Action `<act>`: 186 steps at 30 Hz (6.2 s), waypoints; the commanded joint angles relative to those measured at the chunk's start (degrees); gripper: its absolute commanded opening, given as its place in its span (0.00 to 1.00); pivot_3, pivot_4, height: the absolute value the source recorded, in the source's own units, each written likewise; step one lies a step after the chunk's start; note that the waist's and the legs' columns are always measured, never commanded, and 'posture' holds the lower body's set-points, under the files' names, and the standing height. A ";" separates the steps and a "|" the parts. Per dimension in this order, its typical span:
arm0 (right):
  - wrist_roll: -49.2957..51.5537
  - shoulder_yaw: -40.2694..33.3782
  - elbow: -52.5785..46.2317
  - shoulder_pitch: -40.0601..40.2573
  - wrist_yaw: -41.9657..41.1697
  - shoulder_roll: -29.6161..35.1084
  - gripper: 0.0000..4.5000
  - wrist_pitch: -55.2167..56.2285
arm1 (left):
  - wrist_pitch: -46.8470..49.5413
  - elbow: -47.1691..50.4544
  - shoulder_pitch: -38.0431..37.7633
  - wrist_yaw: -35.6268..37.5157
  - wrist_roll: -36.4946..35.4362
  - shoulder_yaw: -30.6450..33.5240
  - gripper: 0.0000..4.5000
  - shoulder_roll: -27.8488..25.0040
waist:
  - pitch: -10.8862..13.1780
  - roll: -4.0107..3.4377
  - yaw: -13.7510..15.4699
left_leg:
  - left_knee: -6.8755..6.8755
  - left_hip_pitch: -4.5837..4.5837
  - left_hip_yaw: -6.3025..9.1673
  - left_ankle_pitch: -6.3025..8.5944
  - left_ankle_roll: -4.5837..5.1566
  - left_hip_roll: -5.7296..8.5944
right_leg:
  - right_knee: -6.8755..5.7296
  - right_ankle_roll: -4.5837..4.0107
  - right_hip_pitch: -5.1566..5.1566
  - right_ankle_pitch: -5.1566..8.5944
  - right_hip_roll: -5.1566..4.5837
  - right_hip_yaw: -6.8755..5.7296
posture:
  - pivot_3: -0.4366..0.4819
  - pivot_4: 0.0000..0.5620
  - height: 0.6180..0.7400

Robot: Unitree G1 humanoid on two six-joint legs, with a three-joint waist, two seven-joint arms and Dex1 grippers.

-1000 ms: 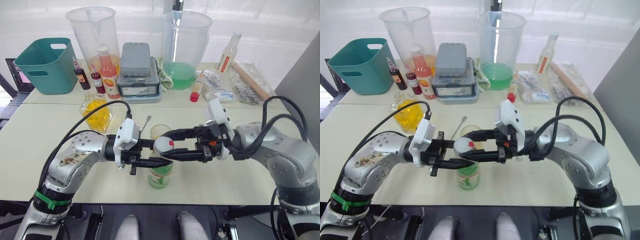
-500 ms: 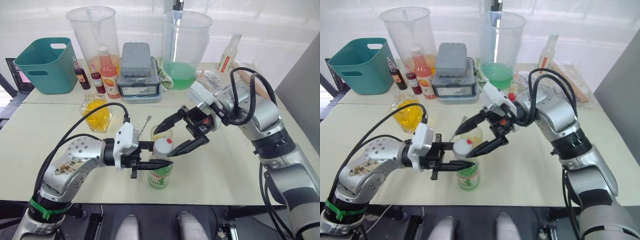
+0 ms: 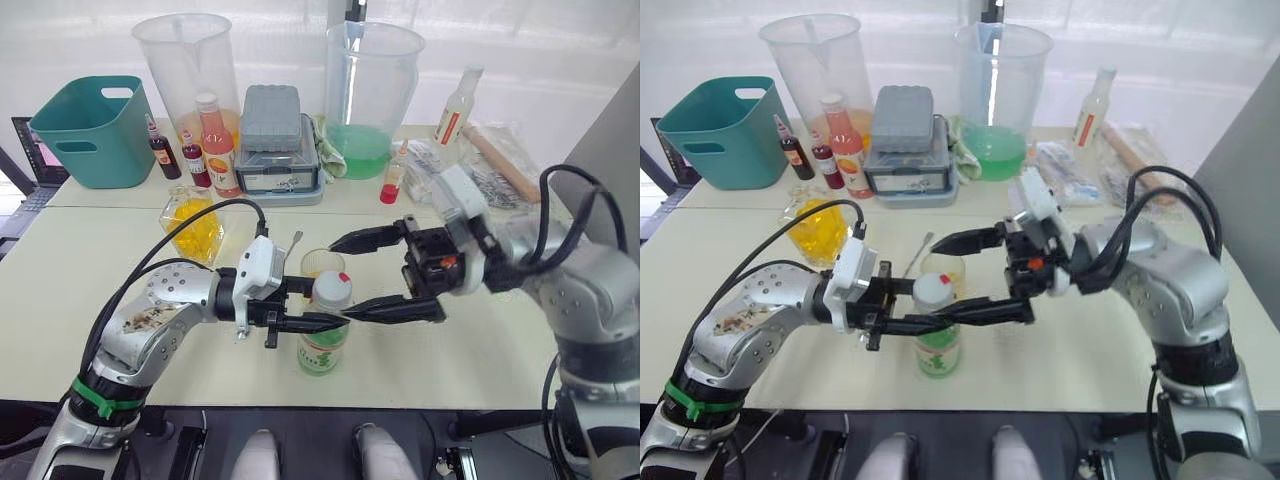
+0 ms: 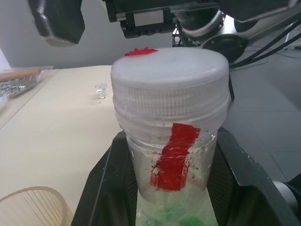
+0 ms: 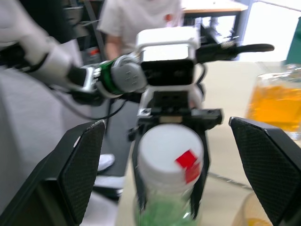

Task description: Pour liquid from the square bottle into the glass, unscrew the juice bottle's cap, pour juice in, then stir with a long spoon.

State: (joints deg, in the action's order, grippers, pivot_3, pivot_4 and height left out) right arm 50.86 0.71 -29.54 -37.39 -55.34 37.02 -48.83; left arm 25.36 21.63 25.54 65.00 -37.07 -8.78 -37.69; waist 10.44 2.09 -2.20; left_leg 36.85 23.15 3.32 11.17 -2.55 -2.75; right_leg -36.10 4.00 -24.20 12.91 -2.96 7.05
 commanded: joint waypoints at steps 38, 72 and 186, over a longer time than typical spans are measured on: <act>-12.57 27.91 35.00 -26.38 -37.16 -4.24 0.48 28.59 | 3.77 8.23 -6.58 -7.02 2.92 3.67 0.33 -0.76 | -0.01 -0.02 -1.10 | -0.10 -0.20 -0.06 0.00 0.00 -0.06 | -0.05 0.00 0.04 -0.01 0.02 0.02 | 0.48 0.27 0.99; 3.63 -1.94 -10.93 8.83 17.80 0.69 0.55 0.32 | 1.70 -0.57 0.87 -2.97 3.82 -0.80 0.33 3.14 | -0.01 -0.01 0.15 | -0.06 0.08 0.03 0.02 0.03 0.02 | 0.13 -0.04 0.01 0.04 0.02 0.04 | 0.48 0.27 0.99; 3.54 -5.17 -7.04 3.80 11.13 -4.75 1.00 -4.47 | -2.45 -0.02 -3.66 -3.35 5.41 -0.90 0.33 1.71 | -0.08 -0.01 0.10 | -0.05 0.04 0.02 0.02 0.03 -0.01 | 0.05 0.00 -0.02 0.02 0.05 0.05 | 0.48 0.27 0.99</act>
State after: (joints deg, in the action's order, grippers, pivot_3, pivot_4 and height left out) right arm 52.08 -1.79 -30.69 -34.96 -49.21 32.39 -52.72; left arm 22.85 23.77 22.20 61.23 -34.61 -8.07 -35.57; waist 10.36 2.08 -2.10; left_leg 36.80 23.21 3.34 11.19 -2.52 -2.75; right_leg -36.03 4.00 -24.23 12.94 -2.91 7.11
